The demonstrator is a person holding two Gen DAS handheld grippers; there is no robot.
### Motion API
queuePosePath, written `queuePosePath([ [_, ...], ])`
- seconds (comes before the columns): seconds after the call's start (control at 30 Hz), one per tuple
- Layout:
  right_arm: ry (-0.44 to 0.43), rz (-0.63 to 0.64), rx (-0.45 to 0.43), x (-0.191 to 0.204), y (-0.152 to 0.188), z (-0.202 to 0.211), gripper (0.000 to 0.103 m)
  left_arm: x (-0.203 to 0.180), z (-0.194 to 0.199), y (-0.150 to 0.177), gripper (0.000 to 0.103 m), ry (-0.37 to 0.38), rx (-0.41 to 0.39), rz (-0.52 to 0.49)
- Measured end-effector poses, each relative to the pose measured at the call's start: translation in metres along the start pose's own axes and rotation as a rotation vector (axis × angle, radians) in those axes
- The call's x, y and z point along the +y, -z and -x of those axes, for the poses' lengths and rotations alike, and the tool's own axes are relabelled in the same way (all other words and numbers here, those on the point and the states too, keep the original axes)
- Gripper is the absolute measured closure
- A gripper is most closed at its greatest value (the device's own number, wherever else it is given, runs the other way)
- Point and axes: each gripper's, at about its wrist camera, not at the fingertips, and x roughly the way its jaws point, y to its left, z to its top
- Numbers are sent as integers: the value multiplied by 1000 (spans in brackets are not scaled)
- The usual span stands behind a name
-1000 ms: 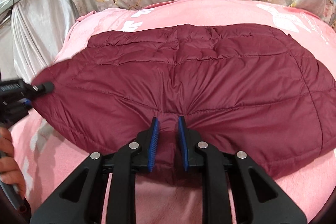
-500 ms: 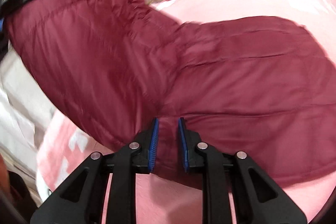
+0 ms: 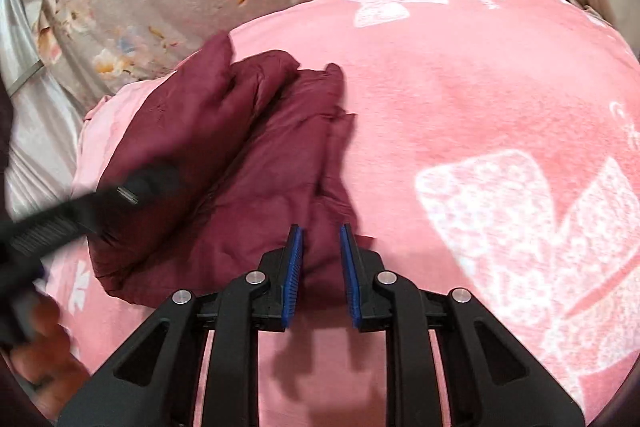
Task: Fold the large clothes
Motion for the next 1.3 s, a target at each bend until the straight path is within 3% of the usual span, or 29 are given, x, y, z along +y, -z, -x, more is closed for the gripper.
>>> queuePosePath([
  [0.1,-6,-6,-16,-5,-7,3,83,-3,5,7,75,48,-1,18],
  [0.17,-21,-1,-40,-4,-12,10,80,-2,28,3,64,125,-36,40],
  [0.2,-34,3,-54,-3,-15,15,75,2,40,0,59,143,-59,46],
  [0.27,-62,25,-95,8,-21,27,59,12,71,-4,40,140,-137,59],
  [0.3,-73,38,-106,12,-23,29,57,22,91,-6,38,107,-202,65],
  [0.4,-131,105,-123,39,-36,36,51,48,107,-11,37,-52,-251,87],
  [0.5,-177,138,-91,61,-44,27,46,83,104,-11,37,-152,-239,162],
  [0.63,-164,180,-11,82,-45,-3,46,118,88,-2,38,-202,-176,234],
  [0.7,-143,198,19,82,-41,-12,68,124,78,4,38,-225,-146,225],
  [0.73,-122,194,33,77,-39,-14,92,123,73,6,39,-230,-130,215],
  [0.77,-133,177,33,69,-39,-13,95,124,70,11,39,-229,-118,209],
  [0.93,-71,132,-5,32,-29,5,100,114,41,22,43,-203,-43,165],
  [1.07,-34,69,28,4,-14,-1,100,99,21,32,43,-182,-3,133],
  [1.3,-19,18,94,-14,7,-34,99,78,0,42,42,-273,5,35],
])
